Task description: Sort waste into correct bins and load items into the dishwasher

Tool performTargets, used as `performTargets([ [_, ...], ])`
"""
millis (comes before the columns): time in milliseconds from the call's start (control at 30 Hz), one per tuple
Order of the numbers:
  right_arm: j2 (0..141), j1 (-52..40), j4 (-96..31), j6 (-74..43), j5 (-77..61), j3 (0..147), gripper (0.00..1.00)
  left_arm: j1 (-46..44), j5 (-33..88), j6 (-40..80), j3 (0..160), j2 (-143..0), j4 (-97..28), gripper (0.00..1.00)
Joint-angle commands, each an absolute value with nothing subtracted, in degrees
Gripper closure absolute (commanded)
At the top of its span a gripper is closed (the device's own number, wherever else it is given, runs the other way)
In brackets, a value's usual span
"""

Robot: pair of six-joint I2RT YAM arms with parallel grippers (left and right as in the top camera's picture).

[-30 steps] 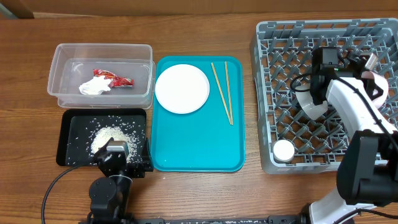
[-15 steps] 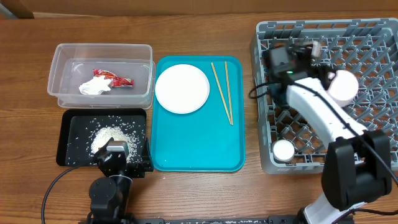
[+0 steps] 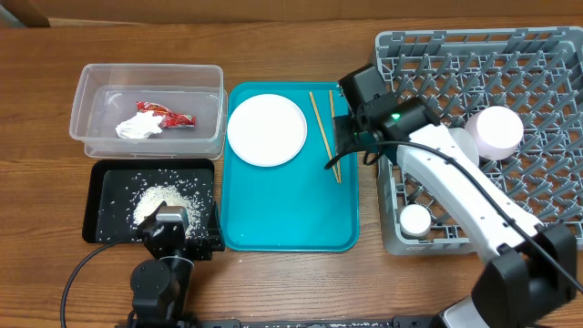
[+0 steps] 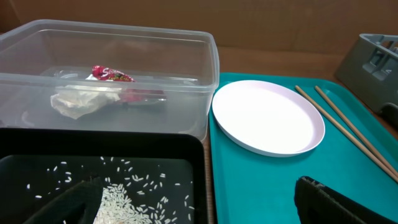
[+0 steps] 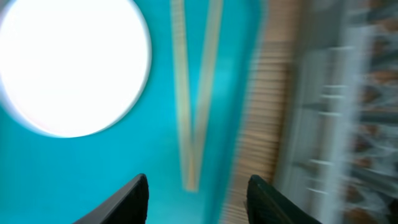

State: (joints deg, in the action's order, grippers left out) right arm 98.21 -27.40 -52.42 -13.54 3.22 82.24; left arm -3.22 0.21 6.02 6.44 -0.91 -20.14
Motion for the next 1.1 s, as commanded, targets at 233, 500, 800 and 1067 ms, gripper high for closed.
performTargets([
  [233,112.05,-27.16,-45.39,-14.52,-2.96,81.65,0.58,-2.59,-0.43,6.83,6.04,-0.25,-20.05,0.0],
  [500,118.21,-27.18,-40.51,-11.94,-2.0,81.65,0.65,-2.59,-0.43,6.83,6.04,-0.25,-20.05,0.0],
  [800,119.55,-27.16,-42.87,-12.91,-2.0,81.65,0.96,-2.59,-0.43,6.83,6.04,-0.25,-20.05,0.0],
  [1067,108.53,-27.16,-48.51,-15.03,-2.85,84.64,0.96,-2.59,-0.43,6.83,6.04,-0.25,-20.05,0.0],
])
